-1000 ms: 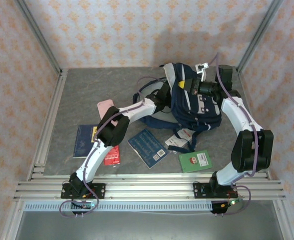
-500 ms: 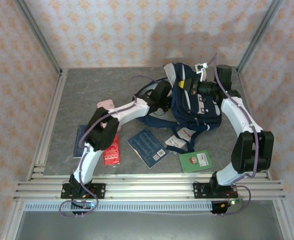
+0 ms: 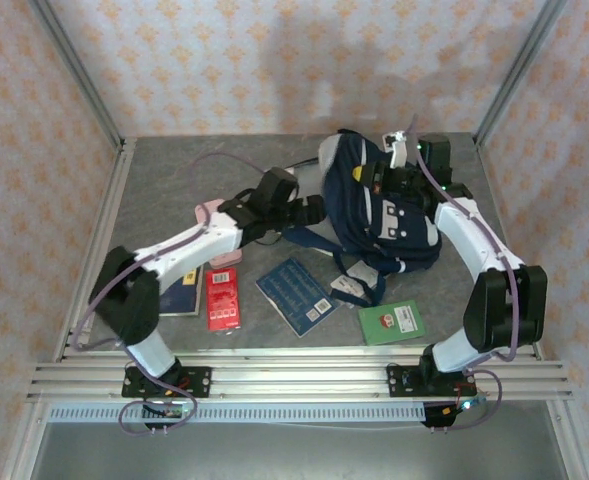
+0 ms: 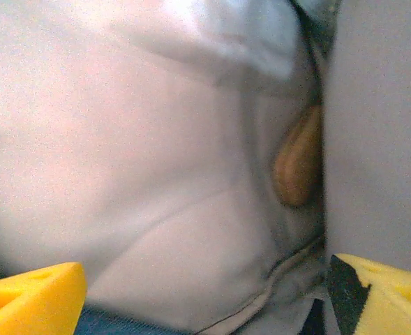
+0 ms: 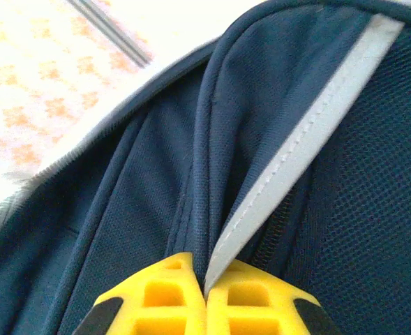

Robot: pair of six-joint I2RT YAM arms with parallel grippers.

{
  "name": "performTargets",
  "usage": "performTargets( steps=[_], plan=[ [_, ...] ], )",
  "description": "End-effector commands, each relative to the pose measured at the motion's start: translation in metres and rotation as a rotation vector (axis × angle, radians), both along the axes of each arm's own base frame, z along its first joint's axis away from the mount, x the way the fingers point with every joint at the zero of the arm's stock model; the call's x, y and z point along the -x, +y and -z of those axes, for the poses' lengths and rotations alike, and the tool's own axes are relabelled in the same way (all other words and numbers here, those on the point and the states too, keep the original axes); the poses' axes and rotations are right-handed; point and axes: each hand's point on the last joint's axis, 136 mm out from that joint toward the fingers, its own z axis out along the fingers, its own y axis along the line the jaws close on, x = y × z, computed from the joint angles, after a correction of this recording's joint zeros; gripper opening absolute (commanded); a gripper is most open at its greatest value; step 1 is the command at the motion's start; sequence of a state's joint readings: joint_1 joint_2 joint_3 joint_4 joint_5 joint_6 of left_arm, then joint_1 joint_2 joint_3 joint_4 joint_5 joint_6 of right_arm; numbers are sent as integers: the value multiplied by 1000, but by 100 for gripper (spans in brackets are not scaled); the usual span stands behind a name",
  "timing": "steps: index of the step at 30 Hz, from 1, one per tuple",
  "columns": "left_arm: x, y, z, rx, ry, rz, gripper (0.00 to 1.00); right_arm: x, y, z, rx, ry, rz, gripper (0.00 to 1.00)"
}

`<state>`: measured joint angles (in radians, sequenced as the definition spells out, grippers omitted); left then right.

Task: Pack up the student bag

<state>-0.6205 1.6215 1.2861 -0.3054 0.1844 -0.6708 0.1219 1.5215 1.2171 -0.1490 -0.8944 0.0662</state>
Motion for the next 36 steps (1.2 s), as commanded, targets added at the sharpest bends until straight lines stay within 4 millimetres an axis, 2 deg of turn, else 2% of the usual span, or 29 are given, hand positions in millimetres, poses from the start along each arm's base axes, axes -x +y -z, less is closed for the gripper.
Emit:
performTargets(
  steps=[1,5,8,10,14,18,21,23,26,28,31,36],
  plan=[
    [9,48,-53,-63,-114,-90,93,-27,-11,6,143,-74,129,7],
    [13,80,-64,-103,-110,-138,94,-33,9,32,279,-43,135,15],
    [14,105,-58,-144,-71,-180,94,-38,17,38,330,-51,152,24],
    [13,126,-52,-195,-37,-236,98,-39,22,39,360,-59,147,34],
    [8,171,-40,-303,36,-355,100,-35,27,25,443,-91,181,58],
    [-1,203,-24,-364,102,-442,100,-23,30,-1,490,-167,278,65],
    [-9,216,-1,-380,166,-445,100,3,49,-21,543,-262,275,67],
    [-15,224,14,-398,202,-442,100,23,61,-31,573,-303,272,72],
    [-23,236,35,-437,245,-434,100,46,67,-41,539,-278,263,76],
    [-28,242,49,-436,270,-431,100,59,70,-42,494,-266,242,79],
    [-33,247,69,-406,318,-419,100,72,70,-39,437,-241,251,99],
    [-46,237,96,-324,371,-332,100,96,81,-19,343,-98,171,99]
  ],
)
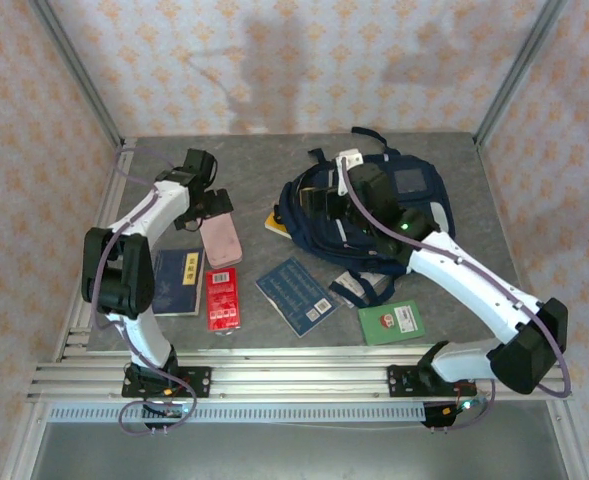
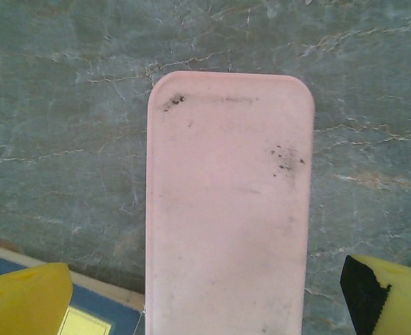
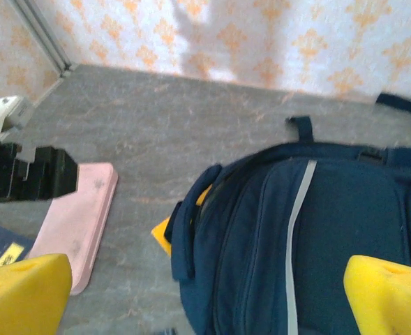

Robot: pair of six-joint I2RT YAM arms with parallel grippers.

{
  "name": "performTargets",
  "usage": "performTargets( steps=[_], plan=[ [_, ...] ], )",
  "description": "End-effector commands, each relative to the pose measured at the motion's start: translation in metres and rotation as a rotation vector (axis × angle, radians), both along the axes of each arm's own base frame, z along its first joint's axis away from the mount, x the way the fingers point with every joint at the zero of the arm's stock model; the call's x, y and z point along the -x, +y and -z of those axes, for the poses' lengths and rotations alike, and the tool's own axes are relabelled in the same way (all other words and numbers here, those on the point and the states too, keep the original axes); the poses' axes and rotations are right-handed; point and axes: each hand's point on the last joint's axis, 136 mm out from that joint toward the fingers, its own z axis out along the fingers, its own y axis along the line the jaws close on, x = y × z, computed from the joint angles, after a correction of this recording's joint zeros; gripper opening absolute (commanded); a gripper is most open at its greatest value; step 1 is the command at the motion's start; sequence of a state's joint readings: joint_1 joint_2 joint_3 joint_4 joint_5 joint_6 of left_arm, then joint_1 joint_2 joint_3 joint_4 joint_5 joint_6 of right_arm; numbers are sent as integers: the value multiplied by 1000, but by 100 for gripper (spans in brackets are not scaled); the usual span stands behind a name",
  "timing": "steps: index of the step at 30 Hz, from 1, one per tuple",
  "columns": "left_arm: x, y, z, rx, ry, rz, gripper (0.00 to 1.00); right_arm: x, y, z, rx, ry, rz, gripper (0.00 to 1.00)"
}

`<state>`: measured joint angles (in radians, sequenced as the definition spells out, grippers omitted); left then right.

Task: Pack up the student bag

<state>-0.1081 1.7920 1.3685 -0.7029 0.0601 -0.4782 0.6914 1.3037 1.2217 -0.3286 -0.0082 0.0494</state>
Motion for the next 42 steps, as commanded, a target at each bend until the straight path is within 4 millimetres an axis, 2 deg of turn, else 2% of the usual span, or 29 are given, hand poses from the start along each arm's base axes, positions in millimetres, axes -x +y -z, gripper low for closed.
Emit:
performTargets(
  steps=[1,6,7,13,19,26,30,33,36,39,42],
  plan=[
    [-16,-15,6,71,-6,84,100,21,6,21,-68,142,-28,99],
    [-18,-15,23,64,43,101,100,34,9,37,-68,191,-78,99],
    [-16,-15,36,65,72,102,100,36,10,40,-67,194,-93,99],
    [-12,-8,51,23,108,93,100,41,18,54,-75,235,-133,99],
    [-13,-13,65,52,127,93,100,41,19,69,-62,263,-129,99],
    [-19,-24,73,115,114,99,100,33,6,87,1,265,-46,99],
    [-18,-26,77,126,124,102,92,27,-5,81,-23,201,32,99],
    [-17,-29,73,145,116,103,84,28,-11,75,-77,143,40,99],
    [-19,-30,60,152,87,99,77,29,-14,68,-79,133,52,97],
    [-20,-32,44,166,58,99,76,30,-14,59,-94,153,66,96],
    [-21,-36,22,192,10,101,76,38,-6,51,-113,156,-6,93]
  ],
)
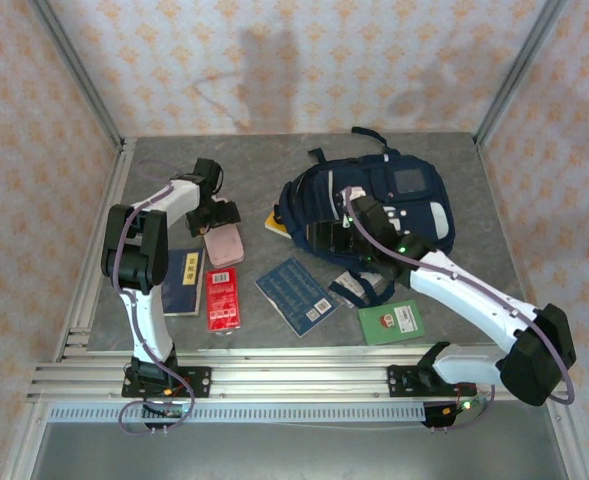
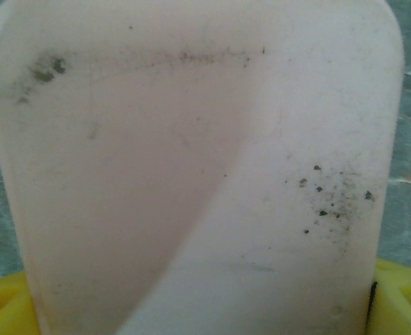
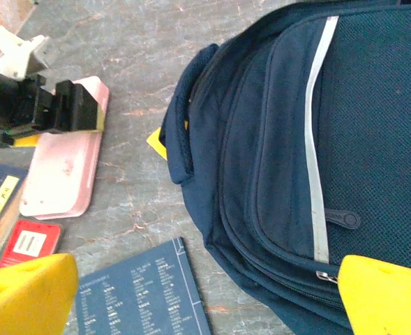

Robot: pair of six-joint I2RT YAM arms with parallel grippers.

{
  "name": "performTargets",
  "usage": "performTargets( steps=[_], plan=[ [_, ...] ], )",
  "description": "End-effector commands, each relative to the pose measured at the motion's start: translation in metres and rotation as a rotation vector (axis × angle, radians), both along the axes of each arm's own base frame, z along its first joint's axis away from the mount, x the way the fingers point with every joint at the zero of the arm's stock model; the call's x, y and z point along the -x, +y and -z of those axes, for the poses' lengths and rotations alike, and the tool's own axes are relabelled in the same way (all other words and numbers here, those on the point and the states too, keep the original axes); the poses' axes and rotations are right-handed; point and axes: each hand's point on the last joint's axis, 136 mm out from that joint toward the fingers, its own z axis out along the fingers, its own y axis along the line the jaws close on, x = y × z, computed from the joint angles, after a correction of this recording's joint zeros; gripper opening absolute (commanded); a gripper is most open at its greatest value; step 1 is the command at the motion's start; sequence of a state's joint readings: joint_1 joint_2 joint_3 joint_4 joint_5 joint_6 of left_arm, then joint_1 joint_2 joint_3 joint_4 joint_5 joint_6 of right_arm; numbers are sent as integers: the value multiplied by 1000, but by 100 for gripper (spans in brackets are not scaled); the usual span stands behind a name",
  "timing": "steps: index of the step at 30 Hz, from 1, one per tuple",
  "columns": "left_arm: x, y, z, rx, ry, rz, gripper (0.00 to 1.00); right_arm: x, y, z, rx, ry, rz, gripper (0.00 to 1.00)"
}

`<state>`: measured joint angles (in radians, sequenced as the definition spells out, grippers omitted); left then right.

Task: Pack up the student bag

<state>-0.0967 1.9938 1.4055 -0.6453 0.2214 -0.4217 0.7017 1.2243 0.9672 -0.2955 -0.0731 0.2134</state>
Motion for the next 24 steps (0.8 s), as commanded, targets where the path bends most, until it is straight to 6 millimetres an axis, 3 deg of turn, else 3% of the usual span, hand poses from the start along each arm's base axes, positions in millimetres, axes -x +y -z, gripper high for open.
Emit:
performTargets(
  steps=[1,8,13,24],
  plan=[
    [-9,-14,-54,84,-129,2,76,5,9,-31,-68,-42,-54,92],
    [-1,-46,-121,101,-258,106,75,12,22,-41,-101,-8,-126,91],
    [17,-87,-160,176,-333,224,74,10,33,-48,-178,25,-144,91],
    [89,-164,-207,59,-551,696,71,-10,20,-74,-453,180,-179,87]
  ],
)
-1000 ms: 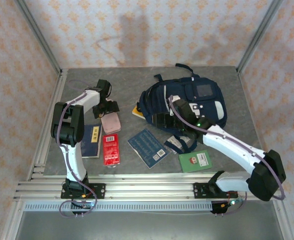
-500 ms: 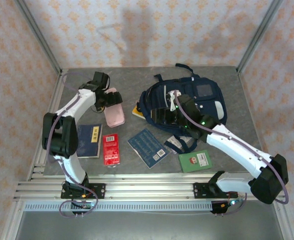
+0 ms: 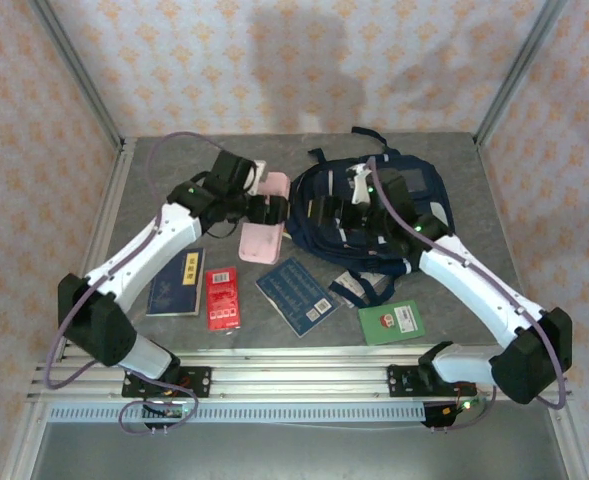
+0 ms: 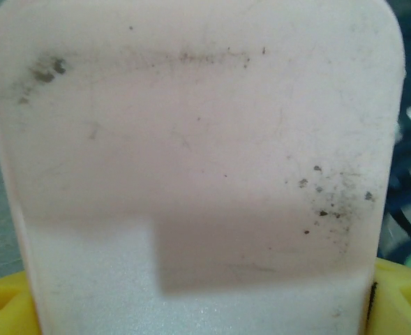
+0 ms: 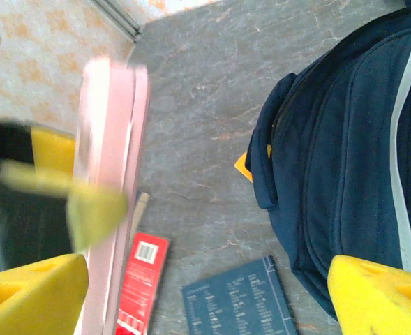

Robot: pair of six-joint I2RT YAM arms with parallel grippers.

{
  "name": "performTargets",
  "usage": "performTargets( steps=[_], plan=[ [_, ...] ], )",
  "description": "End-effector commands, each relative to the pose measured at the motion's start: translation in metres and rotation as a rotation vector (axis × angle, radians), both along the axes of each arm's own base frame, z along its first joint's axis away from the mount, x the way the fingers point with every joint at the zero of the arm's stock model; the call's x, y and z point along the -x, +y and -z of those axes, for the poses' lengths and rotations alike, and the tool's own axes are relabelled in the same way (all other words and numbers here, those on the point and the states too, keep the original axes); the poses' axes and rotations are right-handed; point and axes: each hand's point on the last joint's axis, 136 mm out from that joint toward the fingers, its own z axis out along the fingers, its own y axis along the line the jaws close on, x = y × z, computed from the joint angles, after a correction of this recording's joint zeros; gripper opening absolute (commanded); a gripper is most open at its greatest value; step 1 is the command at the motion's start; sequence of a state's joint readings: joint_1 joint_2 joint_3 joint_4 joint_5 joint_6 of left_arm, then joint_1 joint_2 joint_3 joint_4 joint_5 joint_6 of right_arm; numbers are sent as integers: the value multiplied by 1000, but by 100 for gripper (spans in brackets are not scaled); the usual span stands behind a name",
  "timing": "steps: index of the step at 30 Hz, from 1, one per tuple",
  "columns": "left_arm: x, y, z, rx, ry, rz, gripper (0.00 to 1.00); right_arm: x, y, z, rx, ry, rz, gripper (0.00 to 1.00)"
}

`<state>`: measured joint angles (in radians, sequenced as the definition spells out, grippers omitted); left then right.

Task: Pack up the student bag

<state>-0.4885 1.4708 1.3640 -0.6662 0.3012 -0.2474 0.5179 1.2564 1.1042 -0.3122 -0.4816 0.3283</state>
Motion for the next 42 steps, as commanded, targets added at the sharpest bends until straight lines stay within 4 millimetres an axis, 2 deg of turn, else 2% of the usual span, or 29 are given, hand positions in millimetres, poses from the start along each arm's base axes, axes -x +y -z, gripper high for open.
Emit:
performTargets(
  steps=[1,4,7,12,19,22,24,30,32,39,42],
  plan=[
    [14,-6,-13,-73,-135,116,70,3,11,-26,-165,57,-90,87],
    [20,-11,-21,-57,-183,164,68,5,13,-36,-244,71,-130,87],
    [28,-21,-28,-31,-209,227,66,4,19,-35,-294,114,-161,86],
    [34,-29,-23,-52,-197,279,66,4,37,-38,-422,174,-243,84],
    [37,-41,-19,-54,-185,319,65,0,56,-24,-456,214,-276,82],
    [37,-44,-18,-55,-180,330,66,0,66,-15,-447,237,-287,79],
    [37,-46,-18,-56,-179,332,66,-2,70,-10,-451,251,-288,74],
    [36,-46,-11,-69,-155,334,67,-2,78,1,-479,293,-288,47],
    [36,-48,-10,-64,-149,338,68,-2,79,4,-490,301,-283,43],
    [36,-48,-8,-65,-134,332,75,-5,75,-1,-509,280,-257,38],
    [36,-49,-6,-66,-126,332,76,-10,71,-5,-552,277,-235,29]
  ],
)
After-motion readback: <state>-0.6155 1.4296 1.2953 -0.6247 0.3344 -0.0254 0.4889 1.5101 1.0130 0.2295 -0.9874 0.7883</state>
